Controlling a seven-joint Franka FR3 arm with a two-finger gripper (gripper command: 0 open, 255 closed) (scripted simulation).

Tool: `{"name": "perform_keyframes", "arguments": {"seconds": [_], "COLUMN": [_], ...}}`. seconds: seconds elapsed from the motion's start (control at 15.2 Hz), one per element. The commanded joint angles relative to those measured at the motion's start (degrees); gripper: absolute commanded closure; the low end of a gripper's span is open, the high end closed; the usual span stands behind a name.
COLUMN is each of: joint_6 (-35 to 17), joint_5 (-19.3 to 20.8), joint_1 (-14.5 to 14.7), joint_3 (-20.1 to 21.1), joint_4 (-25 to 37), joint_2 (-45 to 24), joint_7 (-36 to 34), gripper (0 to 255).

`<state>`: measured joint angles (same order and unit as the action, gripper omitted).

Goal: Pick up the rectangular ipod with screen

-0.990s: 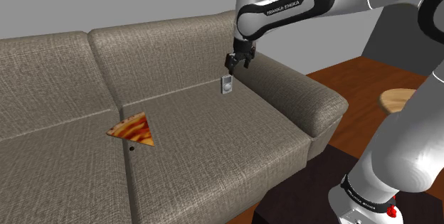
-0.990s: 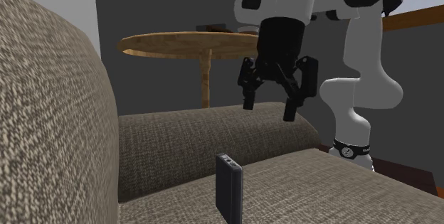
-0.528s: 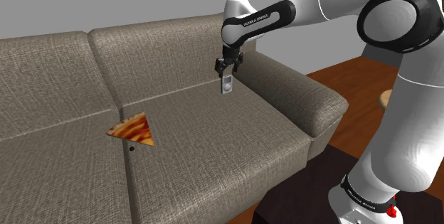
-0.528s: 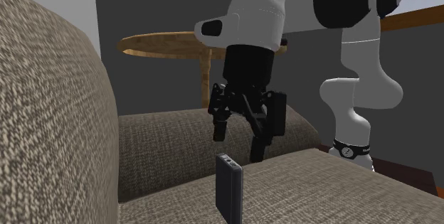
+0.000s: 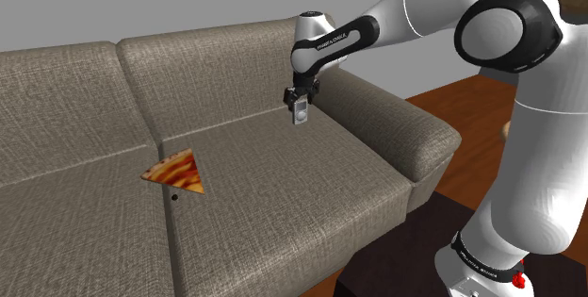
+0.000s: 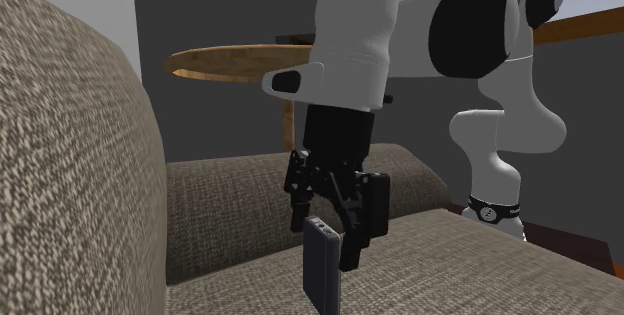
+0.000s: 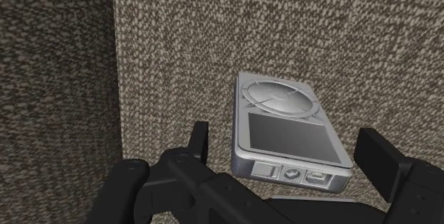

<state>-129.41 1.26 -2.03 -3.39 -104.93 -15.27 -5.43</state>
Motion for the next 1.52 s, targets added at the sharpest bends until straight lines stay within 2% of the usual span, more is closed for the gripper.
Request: {"name": "perform_keyframes", "arguments": {"seconds": [0.0, 0.07, 0.13, 0.73, 1.45], "joint_6": [-0.5, -0.5, -0.5, -0.5, 7.2], "joint_5": [0.0, 0.0, 0.0, 0.0, 0.1], "joint_1": [0.0, 0.0, 0.0, 0.0, 0.1], "joint_3": [0.0, 0.0, 0.0, 0.0, 0.0], "joint_4": [-0.1, -0.1, 0.0, -0.1, 4.9], "joint_2": [-0.3, -0.3, -0.4, -0.3, 2.3], "joint_7": [-0.1, -0.1, -0.1, -0.1, 0.1], "gripper": [0, 0, 255, 255, 255]}}
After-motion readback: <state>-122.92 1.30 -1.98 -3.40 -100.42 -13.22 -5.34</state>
